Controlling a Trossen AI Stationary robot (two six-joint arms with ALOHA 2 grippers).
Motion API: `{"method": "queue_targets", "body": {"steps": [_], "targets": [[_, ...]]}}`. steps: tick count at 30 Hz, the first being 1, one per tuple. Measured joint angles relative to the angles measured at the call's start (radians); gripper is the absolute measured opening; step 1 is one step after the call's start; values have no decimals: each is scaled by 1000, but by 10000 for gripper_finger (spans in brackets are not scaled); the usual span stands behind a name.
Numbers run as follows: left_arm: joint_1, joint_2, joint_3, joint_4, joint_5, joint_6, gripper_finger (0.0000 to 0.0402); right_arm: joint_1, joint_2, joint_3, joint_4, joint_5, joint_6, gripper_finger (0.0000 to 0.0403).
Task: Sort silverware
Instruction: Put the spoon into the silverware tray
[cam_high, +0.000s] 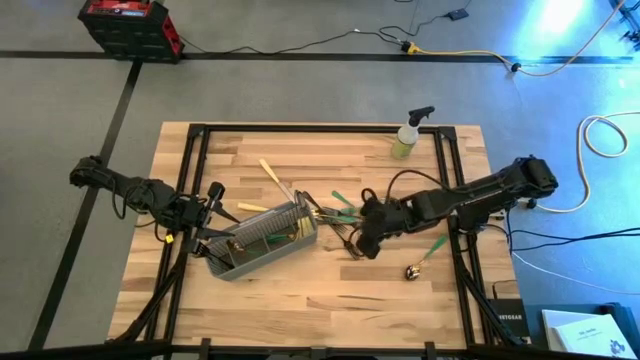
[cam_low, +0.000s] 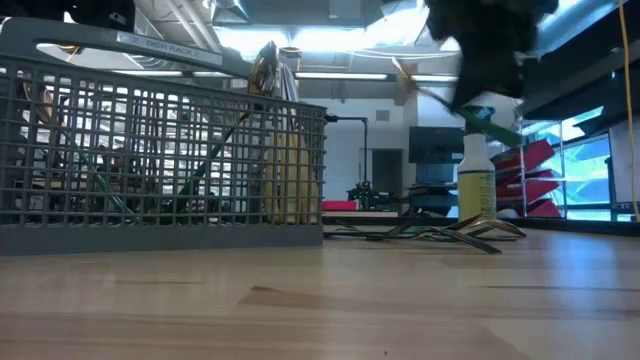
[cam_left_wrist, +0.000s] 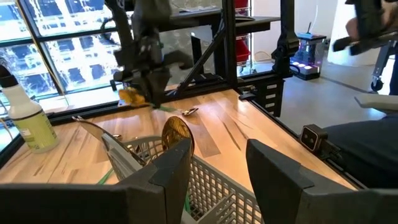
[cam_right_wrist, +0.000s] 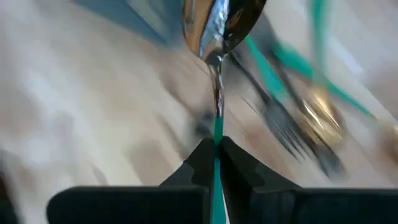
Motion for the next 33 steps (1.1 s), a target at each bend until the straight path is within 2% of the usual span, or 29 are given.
{"method": "queue_targets", "body": {"steps": [7, 16, 22, 26, 30, 33], "targets": [[0, 0, 0, 0, 0, -3, 140, 17, 7, -1, 348, 99, -184, 0], [1, 0, 0, -2, -3, -1, 140, 14, 93, 9, 795, 92, -462, 0], [1, 0, 0, 6, -4, -1, 140, 14, 232, 201, 785, 66, -599, 0], [1, 0, 0, 6, -4, -1, 140, -1, 350, 404, 681, 4, -660, 0], [1, 0, 0, 3, -4, 2, 140, -18, 476, 589, 576, -9, -690, 0], [1, -4, 0, 4, -11, 21, 140, -28, 560, 689, 563, -18, -699, 0]]}}
